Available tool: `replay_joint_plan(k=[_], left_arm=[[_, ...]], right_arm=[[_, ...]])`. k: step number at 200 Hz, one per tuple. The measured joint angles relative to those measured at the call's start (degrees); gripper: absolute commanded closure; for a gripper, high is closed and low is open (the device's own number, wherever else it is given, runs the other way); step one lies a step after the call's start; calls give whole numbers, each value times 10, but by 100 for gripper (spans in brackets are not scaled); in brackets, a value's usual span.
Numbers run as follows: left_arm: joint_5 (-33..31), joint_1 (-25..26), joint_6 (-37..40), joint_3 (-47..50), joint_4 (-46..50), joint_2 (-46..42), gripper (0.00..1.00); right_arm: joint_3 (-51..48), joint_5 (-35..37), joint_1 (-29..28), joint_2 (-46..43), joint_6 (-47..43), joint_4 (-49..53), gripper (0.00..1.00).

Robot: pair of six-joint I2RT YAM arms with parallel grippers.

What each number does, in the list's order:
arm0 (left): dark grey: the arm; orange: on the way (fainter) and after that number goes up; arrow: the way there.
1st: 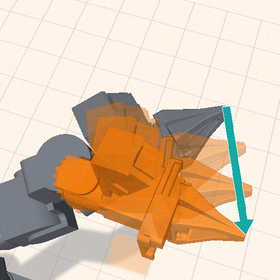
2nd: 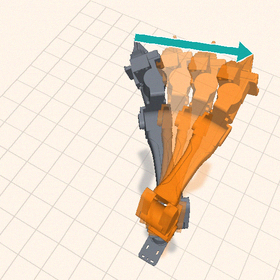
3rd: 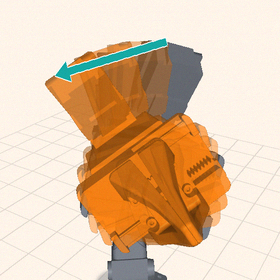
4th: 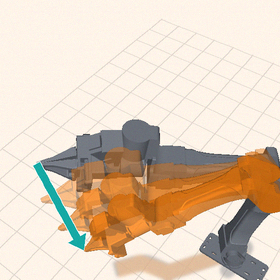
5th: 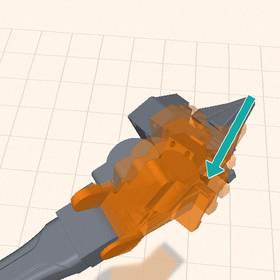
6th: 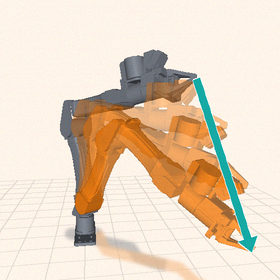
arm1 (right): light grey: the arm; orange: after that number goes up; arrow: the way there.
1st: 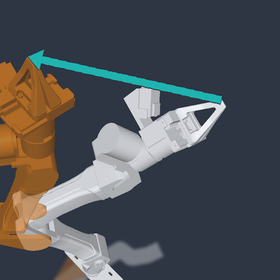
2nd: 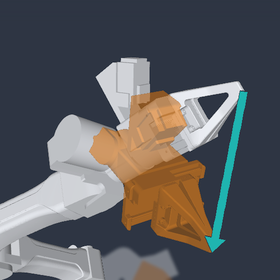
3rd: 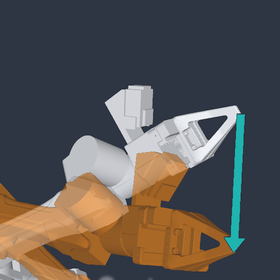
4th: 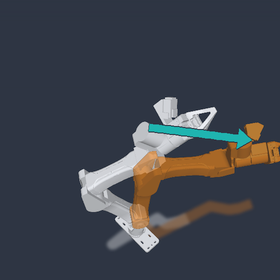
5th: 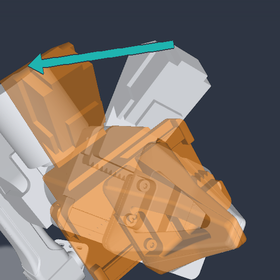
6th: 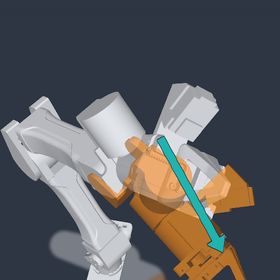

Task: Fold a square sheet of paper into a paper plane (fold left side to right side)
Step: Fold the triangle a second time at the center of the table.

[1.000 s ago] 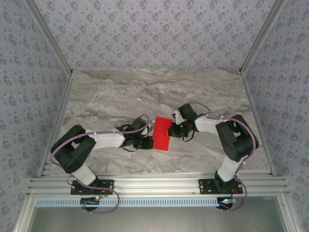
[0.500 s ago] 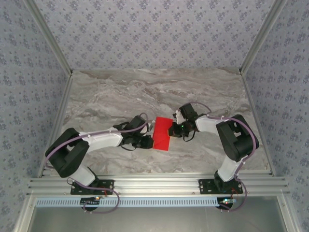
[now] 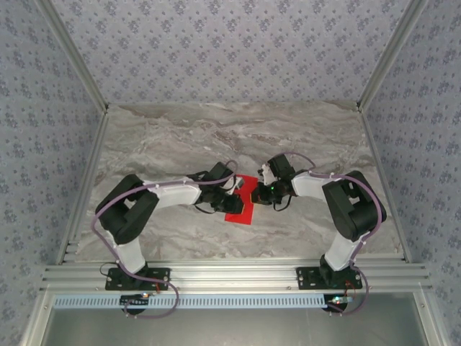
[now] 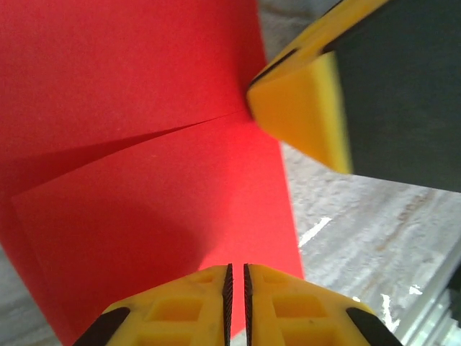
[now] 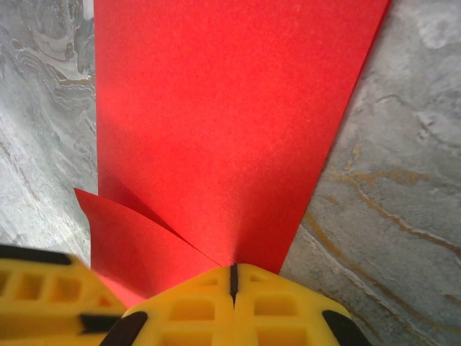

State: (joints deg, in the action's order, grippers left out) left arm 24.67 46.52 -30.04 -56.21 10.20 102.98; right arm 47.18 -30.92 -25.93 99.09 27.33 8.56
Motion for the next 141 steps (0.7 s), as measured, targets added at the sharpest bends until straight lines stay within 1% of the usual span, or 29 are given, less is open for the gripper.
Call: replay_joint_plan(k=[41, 72, 109, 141], left_arm=[[0, -4, 2, 0, 2, 15, 88], [13, -13, -2, 28, -36, 9, 88], [12, -18, -11, 83, -75, -27, 89], [6, -30, -24, 150, -91, -81, 89]], right_arm=[[0, 0, 0, 0, 0, 0, 100], [0, 0, 0, 0, 0, 0, 100], [0, 0, 0, 0, -2, 0, 100], [0, 0, 0, 0, -4, 0, 100]])
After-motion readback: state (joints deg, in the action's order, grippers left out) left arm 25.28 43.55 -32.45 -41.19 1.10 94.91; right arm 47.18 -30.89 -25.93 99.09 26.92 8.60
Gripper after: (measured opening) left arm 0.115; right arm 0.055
